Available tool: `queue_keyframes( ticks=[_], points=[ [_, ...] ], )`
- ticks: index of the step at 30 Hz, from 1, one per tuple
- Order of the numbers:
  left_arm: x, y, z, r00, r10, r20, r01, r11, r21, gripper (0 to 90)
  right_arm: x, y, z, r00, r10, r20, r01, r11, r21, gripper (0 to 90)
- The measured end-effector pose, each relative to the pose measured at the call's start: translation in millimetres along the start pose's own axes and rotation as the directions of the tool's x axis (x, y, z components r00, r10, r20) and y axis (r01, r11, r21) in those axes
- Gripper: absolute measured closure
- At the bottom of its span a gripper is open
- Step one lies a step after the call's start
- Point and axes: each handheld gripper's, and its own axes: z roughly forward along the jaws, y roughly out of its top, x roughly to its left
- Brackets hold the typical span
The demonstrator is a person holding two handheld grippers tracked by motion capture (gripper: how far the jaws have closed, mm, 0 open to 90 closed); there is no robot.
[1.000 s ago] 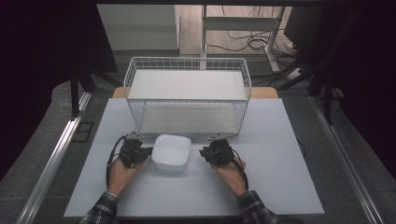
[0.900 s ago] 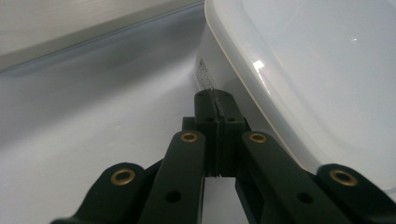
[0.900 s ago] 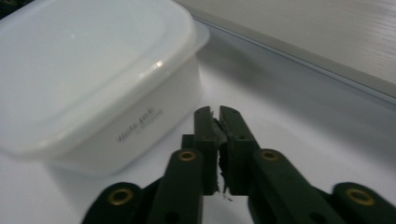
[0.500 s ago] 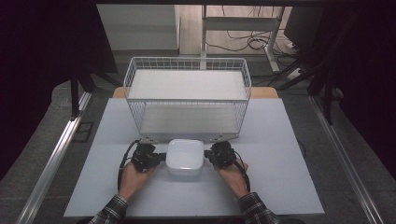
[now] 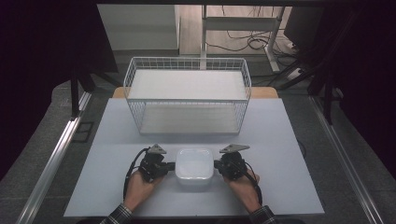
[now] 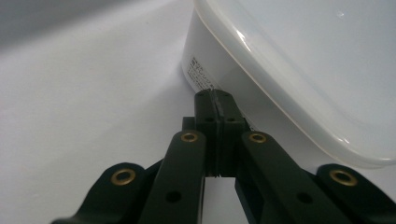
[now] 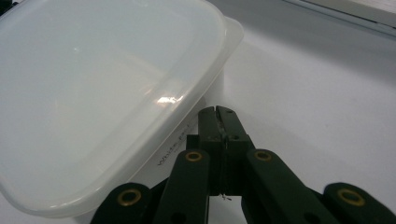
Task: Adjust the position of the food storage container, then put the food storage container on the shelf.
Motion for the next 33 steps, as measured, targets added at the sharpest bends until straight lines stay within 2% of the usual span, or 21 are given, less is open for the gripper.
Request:
queue_keyframes(
  ticks=[2, 5, 6, 7, 8, 9, 10, 11, 12, 14, 15, 16, 17, 19, 20, 24, 27, 30, 33],
  points=[
    [0.1, -0.5, -0.1, 1.0, -0.004, 0.008, 0.004, 1.0, -0.001, 90.0, 0.7, -0.9, -1.1, 1.0, -0.007, 0.008, 0.007, 1.0, 0.0, 89.3],
    [3.3, -1.3, -6.4, 0.9986, -0.018, 0.049, 0.019, 0.9994, -0.029, 90.0, 2.4, -0.6, -3.5, 0.9996, -0.027, 0.013, 0.027, 1.0, 0.005, 89.0],
    [3.5, -2.3, -10.7, 0.9996, -0.006, 0.029, 0.007, 0.9992, -0.04, 89.9, 1.5, -0.9, -5.3, 0.9993, -0.035, 0.013, 0.035, 0.999, -0.002, 88.1],
    [3.5, -2.3, -10.7, 0.9996, -0.006, 0.029, 0.007, 0.9992, -0.04, 89.5, 1.5, -0.9, -5.3, 0.9993, -0.035, 0.013, 0.035, 0.999, -0.002, 88.1],
    [4.5, -5.9, -19.5, 0.9998, 0.015, 0.013, -0.014, 0.9988, -0.047, 83.8, -1.5, -2.5, -11.4, 0.9985, -0.048, 0.027, 0.048, 0.999, -0.015, 83.5],
    [4.5, -5.9, -19.5, 0.9998, 0.015, 0.013, -0.014, 0.9988, -0.047, 81.2, -1.5, -2.5, -11.4, 0.9985, -0.048, 0.027, 0.048, 0.999, -0.015, 83.5],
    [5.5, -9.0, -23.8, 0.9996, 0.02, 0.018, -0.019, 0.9981, -0.059, 77.5, -5.7, -5.3, -17.2, 0.9995, -0.031, 0.0, 0.031, 0.999, -0.033, 79.5],
    [5.9, -14.4, -30.9, 0.9993, 0.036, 0.009, -0.036, 0.997, -0.069, 73.6, -7.5, -6.8, -21.1, 0.9997, -0.024, -0.005, 0.024, 0.999, -0.034, 76.8],
    [5.9, -14.4, -30.9, 0.9993, 0.036, 0.009, -0.036, 0.997, -0.069, 69.1, -7.5, -6.8, -21.1, 0.9997, -0.024, -0.005, 0.024, 0.999, -0.034, 76.8],
    [3.1, -20.8, -38.9, 0.9982, 0.059, -0.01, -0.06, 0.9946, -0.085, 57.4, -11.8, -11.7, -31.5, 0.9988, -0.037, -0.032, 0.035, 0.998, -0.058, 67.3],
    [1.8, -22.8, -41.0, 0.9976, 0.068, -0.013, -0.069, 0.993, -0.096, 51.7, -12.3, -13.5, -34.6, 0.9987, -0.04, -0.031, 0.038, 0.998, -0.059, 63.5],
    [1.8, -22.8, -41.0, 0.9976, 0.068, -0.013, -0.069, 0.993, -0.096, 44.8, -12.3, -13.5, -34.6, 0.9987, -0.04, -0.031, 0.038, 0.998, -0.059, 63.5],
    [-0.7, -26.6, -44.0, 0.9951, 0.098, -0.012, -0.099, 0.9879, -0.12, 37.0, -13.1, -17.1, -39.6, 0.9986, -0.047, -0.023, 0.046, 0.997, -0.068, 54.4],
    [-1.5, -28.4, -44.6, 0.9939, 0.11, -0.007, -0.11, 0.986, -0.126, 26.6, -14.6, -20.2, -42.6, 0.9984, -0.053, -0.02, 0.052, 0.996, -0.069, 43.3],
    [-3.1, -32.1, -44.2, 0.9921, 0.124, 0.016, -0.121, 0.9838, -0.132, 21.8, -15.3, -21.8, -43.3, 0.9983, -0.056, -0.012, 0.055, 0.996, -0.069, 38.1],
    [-5.1, -35.6, -43.6, 0.9902, 0.138, 0.022, -0.134, 0.983, -0.125, 11.2, -18.3, -27.6, -44.5, 0.9988, -0.05, -0.004, 0.049, 0.995, -0.087, 19.4],
    [-2.8, -36.1, -43.9, 0.9911, 0.133, 0.01, -0.13, 0.9821, -0.136, 7.0, -18.7, -28.5, -44.0, 0.9987, -0.051, 0.0, 0.05, 0.994, -0.093, 10.3],
    [1.1, -37.3, -43.4, 0.9911, 0.131, 0.026, -0.126, 0.981, -0.148, 5.2, -18.2, -27.9, -43.7, 0.9982, -0.06, 0.006, 0.06, 0.993, -0.104, 6.3],
    [4.2, -38.0, -43.4, 0.9904, 0.137, 0.013, -0.134, 0.9788, -0.156, 3.3, -18.8, -28.6, -42.2, 0.9969, -0.077, 0.014, 0.078, 0.992, -0.103, 3.8]
  ],
)
